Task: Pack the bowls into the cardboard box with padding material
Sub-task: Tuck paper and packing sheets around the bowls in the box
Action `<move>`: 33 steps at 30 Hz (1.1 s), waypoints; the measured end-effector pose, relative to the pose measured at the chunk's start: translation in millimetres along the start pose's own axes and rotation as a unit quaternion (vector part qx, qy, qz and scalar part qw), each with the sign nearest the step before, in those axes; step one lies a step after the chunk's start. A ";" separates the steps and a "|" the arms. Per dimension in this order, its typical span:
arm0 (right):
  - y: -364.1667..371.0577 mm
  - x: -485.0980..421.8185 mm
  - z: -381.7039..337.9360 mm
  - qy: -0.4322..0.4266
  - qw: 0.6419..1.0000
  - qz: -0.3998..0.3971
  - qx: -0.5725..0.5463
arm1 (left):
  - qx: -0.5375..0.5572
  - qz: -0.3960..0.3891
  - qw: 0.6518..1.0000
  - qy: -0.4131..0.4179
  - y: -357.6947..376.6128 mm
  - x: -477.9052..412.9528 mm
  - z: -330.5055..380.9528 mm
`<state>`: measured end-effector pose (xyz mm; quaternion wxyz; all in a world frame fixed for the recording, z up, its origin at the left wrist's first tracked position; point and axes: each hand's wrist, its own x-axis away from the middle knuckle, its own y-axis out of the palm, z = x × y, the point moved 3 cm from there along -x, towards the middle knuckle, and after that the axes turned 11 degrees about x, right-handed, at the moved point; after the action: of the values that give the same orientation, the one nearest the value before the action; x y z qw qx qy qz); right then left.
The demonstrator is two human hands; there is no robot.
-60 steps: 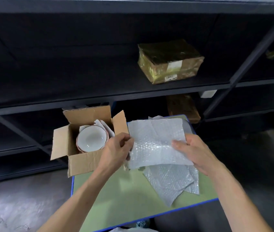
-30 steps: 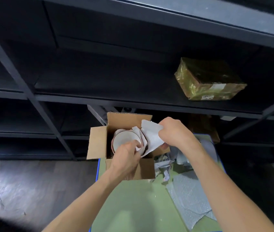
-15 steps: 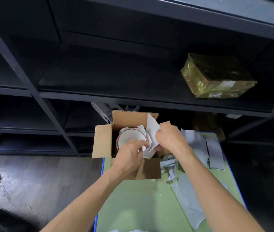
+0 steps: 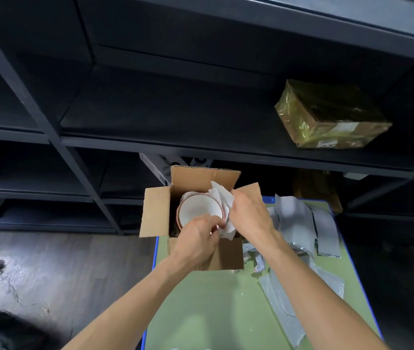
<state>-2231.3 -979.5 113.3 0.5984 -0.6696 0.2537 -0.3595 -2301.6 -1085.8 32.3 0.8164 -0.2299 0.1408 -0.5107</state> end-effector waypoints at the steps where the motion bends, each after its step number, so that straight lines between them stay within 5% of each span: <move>1: -3.3 -1.6 1.6 0.002 1.000 0.016 0.002 | -0.001 0.005 1.000 0.000 0.0 1.1 -0.1; 9: -15.1 -8.5 -8.9 -0.054 0.996 0.040 0.061 | -0.011 0.023 1.000 -0.016 1.8 2.0 -3.8; 19: 37.0 -8.7 -2.4 0.007 1.000 -0.023 0.006 | 0.010 0.003 1.000 -0.022 -1.1 1.9 0.2; 27: 27.1 -0.8 -4.5 -0.020 0.994 0.078 0.067 | -0.036 0.020 0.999 -0.007 1.7 7.4 6.5; 33: 35.6 -4.0 0.0 -0.020 0.997 0.010 0.079 | -0.030 0.038 0.999 -0.004 0.6 4.3 2.1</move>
<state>-2230.5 -981.9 77.6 0.6580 -0.6249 0.2187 -0.3588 -2298.3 -1089.0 33.8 0.8284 -0.2507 0.1610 -0.4743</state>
